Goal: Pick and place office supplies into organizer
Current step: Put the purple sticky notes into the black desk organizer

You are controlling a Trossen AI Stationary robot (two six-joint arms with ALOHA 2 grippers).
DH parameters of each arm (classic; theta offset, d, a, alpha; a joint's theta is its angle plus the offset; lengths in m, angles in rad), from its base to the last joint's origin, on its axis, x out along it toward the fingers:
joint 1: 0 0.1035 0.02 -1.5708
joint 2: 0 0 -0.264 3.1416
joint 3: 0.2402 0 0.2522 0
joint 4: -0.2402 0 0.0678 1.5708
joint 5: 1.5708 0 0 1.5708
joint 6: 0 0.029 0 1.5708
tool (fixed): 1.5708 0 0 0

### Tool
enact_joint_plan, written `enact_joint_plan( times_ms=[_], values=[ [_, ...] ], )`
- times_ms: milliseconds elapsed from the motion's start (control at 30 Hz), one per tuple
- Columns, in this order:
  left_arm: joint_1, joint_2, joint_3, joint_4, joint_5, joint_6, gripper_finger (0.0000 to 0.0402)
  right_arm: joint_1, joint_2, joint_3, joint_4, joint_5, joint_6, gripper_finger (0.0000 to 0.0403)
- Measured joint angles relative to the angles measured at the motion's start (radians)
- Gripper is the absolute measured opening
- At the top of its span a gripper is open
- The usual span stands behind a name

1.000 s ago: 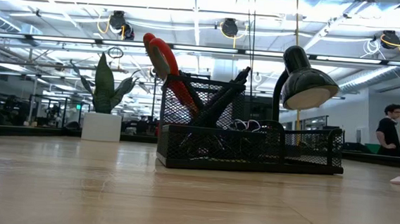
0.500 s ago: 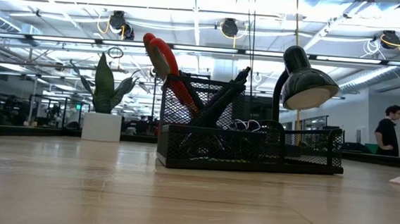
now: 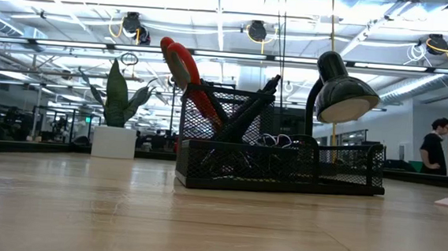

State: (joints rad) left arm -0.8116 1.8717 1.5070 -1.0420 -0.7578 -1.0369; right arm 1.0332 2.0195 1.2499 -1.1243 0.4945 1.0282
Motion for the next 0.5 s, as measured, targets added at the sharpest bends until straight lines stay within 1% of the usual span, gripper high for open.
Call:
enact_joint_plan(
  times_ms=[133, 500],
  values=[
    [0.0, 0.0, 0.0, 0.0, 0.0, 0.004, 0.0127, 0.0, -0.02, 0.0, -0.027, -0.004, 0.029, 0.0],
    [0.0, 0.0, 0.0, -0.023, 0.0, 0.015, 0.0127, 0.0, -0.131, 0.001, -0.095, 0.008, 0.066, 0.0]
  ],
)
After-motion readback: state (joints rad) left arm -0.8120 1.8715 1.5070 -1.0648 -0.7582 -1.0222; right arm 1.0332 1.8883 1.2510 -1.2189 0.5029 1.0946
